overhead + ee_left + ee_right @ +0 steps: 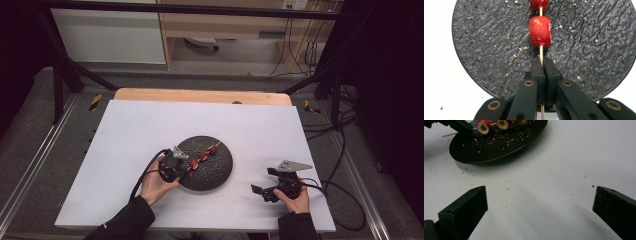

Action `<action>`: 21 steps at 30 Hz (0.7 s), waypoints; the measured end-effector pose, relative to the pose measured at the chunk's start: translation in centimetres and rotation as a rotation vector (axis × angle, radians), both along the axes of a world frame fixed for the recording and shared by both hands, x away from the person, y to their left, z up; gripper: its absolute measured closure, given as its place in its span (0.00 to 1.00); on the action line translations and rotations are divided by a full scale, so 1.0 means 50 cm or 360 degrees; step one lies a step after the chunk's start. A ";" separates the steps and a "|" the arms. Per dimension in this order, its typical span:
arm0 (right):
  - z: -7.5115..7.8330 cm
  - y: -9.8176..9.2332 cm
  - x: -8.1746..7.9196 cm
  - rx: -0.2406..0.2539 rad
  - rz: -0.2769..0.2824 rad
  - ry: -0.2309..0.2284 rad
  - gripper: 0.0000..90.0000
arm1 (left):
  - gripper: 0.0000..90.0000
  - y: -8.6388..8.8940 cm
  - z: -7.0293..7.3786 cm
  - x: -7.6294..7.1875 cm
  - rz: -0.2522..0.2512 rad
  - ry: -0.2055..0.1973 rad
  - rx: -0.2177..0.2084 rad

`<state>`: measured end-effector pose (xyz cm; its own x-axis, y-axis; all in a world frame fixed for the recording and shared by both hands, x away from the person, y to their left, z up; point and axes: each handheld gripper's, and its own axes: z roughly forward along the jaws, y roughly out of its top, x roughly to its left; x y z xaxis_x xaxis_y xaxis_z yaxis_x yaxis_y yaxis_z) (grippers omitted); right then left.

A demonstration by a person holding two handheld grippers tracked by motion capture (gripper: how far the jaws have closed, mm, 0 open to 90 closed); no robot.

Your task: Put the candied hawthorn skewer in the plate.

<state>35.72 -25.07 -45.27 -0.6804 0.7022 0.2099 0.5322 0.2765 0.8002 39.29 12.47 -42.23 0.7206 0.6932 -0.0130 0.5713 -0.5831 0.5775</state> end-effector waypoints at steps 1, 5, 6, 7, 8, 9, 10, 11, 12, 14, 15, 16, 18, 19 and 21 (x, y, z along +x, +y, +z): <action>0.000 0.000 0.000 0.0000 -0.0002 0.0001 0.01 | 0.97 0.001 0.000 0.000 -0.0003 -0.0002 -0.0001; -0.001 0.001 0.001 -0.0005 -0.0003 0.0004 0.01 | 0.92 0.010 0.009 -0.002 -0.0004 -0.0021 -0.0071; -0.001 0.001 0.001 -0.0007 -0.0005 0.0002 0.01 | 0.88 0.014 0.012 -0.003 -0.0010 -0.0024 -0.0090; -0.001 0.001 0.001 -0.0005 -0.0009 0.0000 0.01 | 0.85 0.019 0.015 -0.004 -0.0018 -0.0026 -0.0108; -0.001 0.001 0.001 0.0002 -0.0012 0.0004 0.01 | 0.81 0.024 0.018 -0.004 -0.0027 -0.0028 -0.0127; -0.001 0.000 0.001 0.0005 -0.0014 -0.0001 0.01 | 0.77 0.029 0.021 -0.005 -0.0027 -0.0031 -0.0147; -0.001 0.000 0.001 0.0009 -0.0017 0.0002 0.01 | 0.72 0.035 0.025 -0.006 -0.0024 -0.0033 -0.0160; -0.001 -0.001 0.000 0.0010 -0.0018 0.0003 0.01 | 0.69 0.041 0.028 -0.007 -0.0020 -0.0043 -0.0177; -0.001 -0.002 0.000 0.0007 -0.0017 -0.0001 0.01 | 0.66 0.048 0.032 -0.009 -0.0019 -0.0051 -0.0193; -0.001 -0.003 0.001 0.0018 -0.0018 -0.0006 0.01 | 0.55 0.062 0.038 -0.012 -0.0022 -0.0071 -0.0219; -0.001 -0.003 0.001 0.0024 -0.0020 -0.0007 0.01 | 0.52 0.069 0.040 -0.014 -0.0022 -0.0077 -0.0227; -0.001 -0.003 0.001 0.0026 -0.0018 -0.0009 0.01 | 0.49 0.077 0.043 -0.015 -0.0025 -0.0081 -0.0235; 0.000 -0.003 0.000 0.0030 -0.0022 -0.0007 0.01 | 0.41 0.095 0.046 -0.018 -0.0033 -0.0076 -0.0245; 0.001 -0.003 0.000 0.0030 -0.0022 -0.0006 0.01 | 0.38 0.105 0.047 -0.020 -0.0030 -0.0080 -0.0256; 0.001 -0.004 0.000 0.0026 -0.0026 -0.0006 0.01 | 0.32 0.125 0.047 -0.024 -0.0012 -0.0103 -0.0275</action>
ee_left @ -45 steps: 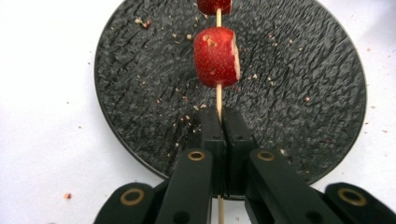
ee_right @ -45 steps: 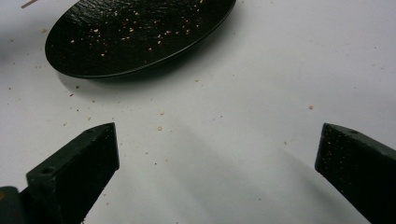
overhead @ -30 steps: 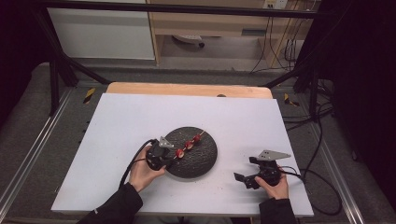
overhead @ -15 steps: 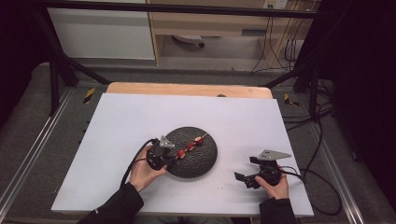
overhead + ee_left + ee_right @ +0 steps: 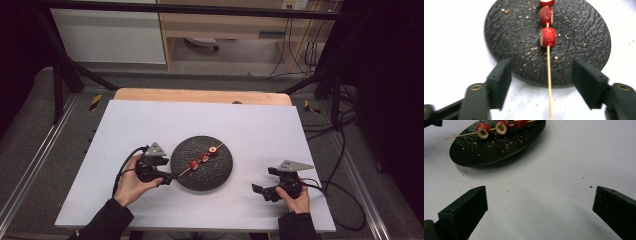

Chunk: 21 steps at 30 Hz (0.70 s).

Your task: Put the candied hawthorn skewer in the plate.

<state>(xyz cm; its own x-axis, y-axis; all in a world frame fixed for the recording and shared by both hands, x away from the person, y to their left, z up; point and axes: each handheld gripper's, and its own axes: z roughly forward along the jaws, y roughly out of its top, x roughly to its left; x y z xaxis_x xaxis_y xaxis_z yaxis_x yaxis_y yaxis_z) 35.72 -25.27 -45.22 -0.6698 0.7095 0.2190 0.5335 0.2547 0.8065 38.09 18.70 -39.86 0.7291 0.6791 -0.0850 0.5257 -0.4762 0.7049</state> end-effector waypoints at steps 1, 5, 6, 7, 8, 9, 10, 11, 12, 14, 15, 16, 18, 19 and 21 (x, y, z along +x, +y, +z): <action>0.000 0.000 0.000 -0.0003 0.0000 0.0003 0.01 | 0.28 0.010 0.000 -0.002 0.0007 -0.0014 -0.0005; 0.000 -0.001 0.000 -0.0003 -0.0004 0.0003 0.01 | 0.17 0.052 -0.006 -0.012 0.0046 -0.0047 -0.0027; -0.001 -0.001 0.001 -0.0002 -0.0006 0.0004 0.01 | 0.15 0.062 -0.008 -0.015 0.0058 -0.0050 -0.0030; -0.001 -0.001 0.001 -0.0006 -0.0009 0.0005 0.01 | 0.13 0.072 -0.011 -0.018 0.0070 -0.0060 -0.0029; -0.002 -0.001 0.001 -0.0011 -0.0011 0.0010 0.01 | 0.11 0.081 -0.015 -0.020 0.0081 -0.0071 -0.0026; -0.002 -0.001 0.001 -0.0015 -0.0015 0.0014 0.01 | 0.09 0.091 -0.019 -0.022 0.0094 -0.0079 -0.0022; -0.002 -0.001 0.001 -0.0020 -0.0014 0.0015 0.01 | 0.08 0.100 -0.024 -0.025 0.0104 -0.0085 -0.0017; -0.002 -0.001 0.001 -0.0019 -0.0015 0.0017 0.01 | 0.07 0.109 -0.030 -0.028 0.0110 -0.0090 -0.0010; -0.002 -0.001 0.001 -0.0019 -0.0016 0.0016 0.01 | 0.07 0.116 -0.036 -0.031 0.0121 -0.0091 -0.0017; -0.002 -0.001 0.002 -0.0021 -0.0015 0.0015 0.01 | 0.07 0.131 -0.048 -0.038 0.0145 -0.0086 -0.0047; -0.002 -0.001 0.001 -0.0025 -0.0016 0.0018 0.01 | 0.07 0.137 -0.055 -0.042 0.0153 -0.0099 -0.0045; -0.002 -0.001 0.001 -0.0028 -0.0015 0.0018 0.01 | 0.07 0.143 -0.061 -0.046 0.0157 -0.0106 -0.0045; -0.003 -0.001 0.001 -0.0043 -0.0014 0.0020 0.01 | 0.07 0.153 -0.074 -0.053 0.0158 -0.0106 -0.0050; -0.003 -0.002 0.001 -0.0054 -0.0013 0.0018 0.01 | 0.07 0.158 -0.079 -0.057 0.0157 -0.0108 -0.0054; -0.004 -0.001 0.000 -0.0072 -0.0014 0.0029 0.01 | 0.07 0.166 -0.087 -0.064 0.0162 -0.0118 -0.0060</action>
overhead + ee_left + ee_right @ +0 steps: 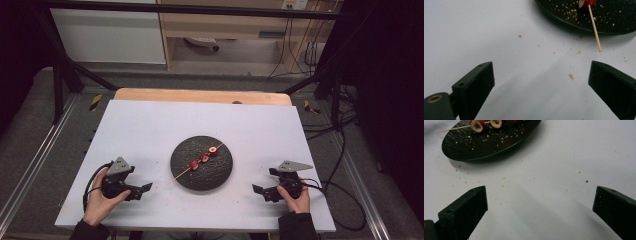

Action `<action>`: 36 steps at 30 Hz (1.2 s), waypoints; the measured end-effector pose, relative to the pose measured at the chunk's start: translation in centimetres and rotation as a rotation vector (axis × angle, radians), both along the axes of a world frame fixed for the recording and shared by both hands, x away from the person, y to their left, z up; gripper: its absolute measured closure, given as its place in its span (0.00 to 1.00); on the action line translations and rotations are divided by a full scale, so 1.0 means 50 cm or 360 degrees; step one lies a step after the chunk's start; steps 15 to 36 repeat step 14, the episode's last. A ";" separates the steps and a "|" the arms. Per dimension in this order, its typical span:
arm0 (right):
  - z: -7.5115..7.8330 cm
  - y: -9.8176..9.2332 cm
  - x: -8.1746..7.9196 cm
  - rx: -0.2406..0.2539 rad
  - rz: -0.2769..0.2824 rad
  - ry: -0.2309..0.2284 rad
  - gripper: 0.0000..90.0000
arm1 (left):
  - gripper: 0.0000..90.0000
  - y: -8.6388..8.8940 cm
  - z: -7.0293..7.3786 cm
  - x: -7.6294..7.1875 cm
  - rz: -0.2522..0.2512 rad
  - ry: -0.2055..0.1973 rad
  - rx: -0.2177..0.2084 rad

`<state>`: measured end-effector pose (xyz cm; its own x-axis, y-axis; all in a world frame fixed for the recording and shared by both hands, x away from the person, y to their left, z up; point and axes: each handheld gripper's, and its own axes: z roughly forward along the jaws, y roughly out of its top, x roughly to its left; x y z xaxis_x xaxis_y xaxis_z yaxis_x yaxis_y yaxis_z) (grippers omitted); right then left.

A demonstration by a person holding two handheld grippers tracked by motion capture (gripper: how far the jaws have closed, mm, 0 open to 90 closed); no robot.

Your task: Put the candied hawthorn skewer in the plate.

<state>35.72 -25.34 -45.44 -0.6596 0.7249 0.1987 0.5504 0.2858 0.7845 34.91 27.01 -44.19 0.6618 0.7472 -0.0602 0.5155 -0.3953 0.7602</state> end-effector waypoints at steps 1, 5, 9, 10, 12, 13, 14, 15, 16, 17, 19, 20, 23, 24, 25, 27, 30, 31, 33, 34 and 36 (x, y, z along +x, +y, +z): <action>-0.001 0.000 0.000 -0.0009 0.0001 -0.0001 0.01 | 0.07 0.004 -0.003 -0.003 0.0008 -0.0003 -0.0007; -0.004 0.000 -0.001 -0.0037 0.0008 0.0001 0.01 | 0.07 0.020 -0.016 -0.012 0.0043 -0.0012 -0.0031; -0.005 0.001 -0.001 -0.0043 0.0012 0.0016 0.01 | 0.07 0.033 -0.025 -0.017 0.0057 -0.0006 -0.0030; -0.004 0.001 -0.001 -0.0045 0.0016 0.0018 0.01 | 0.07 0.035 -0.028 -0.017 0.0060 -0.0001 -0.0030; -0.004 0.001 -0.001 -0.0053 0.0015 0.0020 0.01 | 0.08 0.040 -0.029 -0.017 0.0071 0.0007 -0.0032; -0.004 0.001 -0.002 -0.0052 0.0016 0.0023 0.01 | 0.08 0.041 -0.028 -0.017 0.0076 0.0005 -0.0039; -0.004 0.001 -0.002 -0.0051 0.0014 0.0028 0.01 | 0.08 0.041 -0.028 -0.017 0.0068 0.0003 -0.0037; -0.004 0.001 -0.002 -0.0051 0.0014 0.0028 0.01 | 0.08 0.041 -0.028 -0.017 0.0068 0.0003 -0.0037; -0.004 0.001 -0.002 -0.0051 0.0014 0.0028 0.01 | 0.08 0.041 -0.028 -0.017 0.0068 0.0003 -0.0037; -0.004 0.001 -0.002 -0.0051 0.0014 0.0028 0.01 | 0.08 0.041 -0.028 -0.017 0.0068 0.0003 -0.0037; -0.004 0.001 -0.002 -0.0051 0.0014 0.0028 0.01 | 0.08 0.041 -0.028 -0.017 0.0068 0.0003 -0.0037; -0.004 0.001 -0.002 -0.0051 0.0014 0.0028 0.01 | 0.08 0.041 -0.028 -0.017 0.0068 0.0003 -0.0037; -0.004 0.001 -0.002 -0.0051 0.0014 0.0028 0.01 | 0.08 0.041 -0.028 -0.017 0.0068 0.0003 -0.0037; -0.004 0.001 -0.002 -0.0051 0.0014 0.0028 0.01 | 0.08 0.041 -0.028 -0.017 0.0068 0.0003 -0.0037; -0.004 0.001 -0.002 -0.0051 0.0014 0.0028 0.01 | 0.08 0.041 -0.028 -0.017 0.0068 0.0003 -0.0037; -0.004 0.001 -0.002 -0.0051 0.0014 0.0028 0.01 | 0.08 0.041 -0.028 -0.017 0.0068 0.0003 -0.0037; -0.004 0.001 -0.002 -0.0051 0.0014 0.0028 0.01 | 0.08 0.041 -0.028 -0.017 0.0068 0.0003 -0.0037; -0.004 0.001 -0.002 -0.0051 0.0014 0.0028 0.01 | 0.08 0.041 -0.028 -0.017 0.0068 0.0003 -0.0037; -0.004 0.001 -0.002 -0.0051 0.0014 0.0028 0.01 | 0.08 0.041 -0.028 -0.017 0.0068 0.0003 -0.0037; -0.004 0.001 -0.002 -0.0051 0.0014 0.0028 0.01 | 0.08 0.041 -0.028 -0.017 0.0068 0.0003 -0.0037; -0.004 0.001 -0.002 -0.0051 0.0014 0.0028 0.01 | 0.08 0.041 -0.028 -0.017 0.0068 0.0003 -0.0037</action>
